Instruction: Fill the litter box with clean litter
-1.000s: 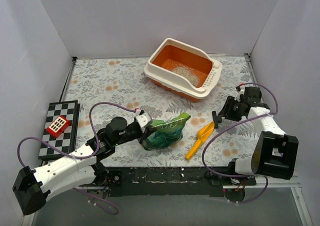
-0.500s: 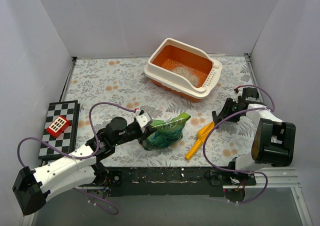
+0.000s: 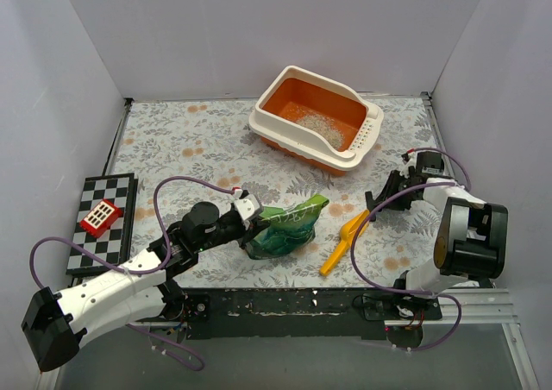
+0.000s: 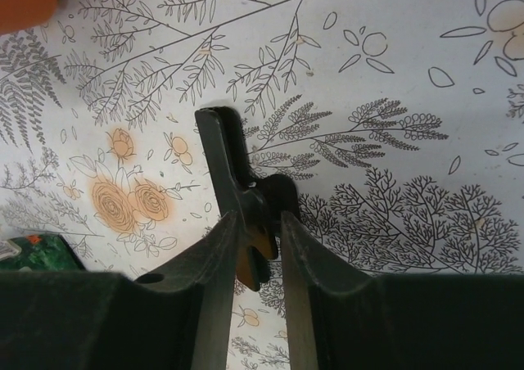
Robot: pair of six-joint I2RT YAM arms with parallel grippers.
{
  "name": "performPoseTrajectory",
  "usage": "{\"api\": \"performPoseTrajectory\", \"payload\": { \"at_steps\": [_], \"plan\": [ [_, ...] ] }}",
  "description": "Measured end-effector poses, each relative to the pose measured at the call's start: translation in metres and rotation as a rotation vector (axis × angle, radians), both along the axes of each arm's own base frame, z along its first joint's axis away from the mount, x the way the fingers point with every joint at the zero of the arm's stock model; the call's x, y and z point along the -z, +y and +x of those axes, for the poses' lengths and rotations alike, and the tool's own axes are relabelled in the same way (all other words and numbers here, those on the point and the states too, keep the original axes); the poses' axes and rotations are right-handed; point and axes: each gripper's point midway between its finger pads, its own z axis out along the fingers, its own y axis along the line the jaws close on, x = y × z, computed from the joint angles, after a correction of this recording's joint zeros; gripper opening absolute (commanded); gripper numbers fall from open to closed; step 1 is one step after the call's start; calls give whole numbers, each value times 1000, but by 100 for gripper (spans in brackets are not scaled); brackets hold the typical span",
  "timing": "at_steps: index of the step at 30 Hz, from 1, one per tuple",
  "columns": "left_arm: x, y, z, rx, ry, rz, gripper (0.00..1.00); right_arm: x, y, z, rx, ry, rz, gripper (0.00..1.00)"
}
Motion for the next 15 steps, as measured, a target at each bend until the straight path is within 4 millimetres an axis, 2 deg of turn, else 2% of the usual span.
{"api": "performPoseTrajectory", "payload": {
  "at_steps": [3,5,9,12,15],
  "plan": [
    [0,0,0,0,0,0,0,4,1,-1,0,17,11,18],
    [0,0,0,0,0,0,0,4,4,-1,-1,16,31,2],
    [1,1,-1,-1,-2,-3,1,-3,10,1,-7,3,72,1],
    [0,1,0,-2,-2,-5,8,-6,9,2,-5,-11,57,1],
    [0,1,0,-6,-2,-8,20,-18,1,3,14,-47,2,1]
  ]
}}
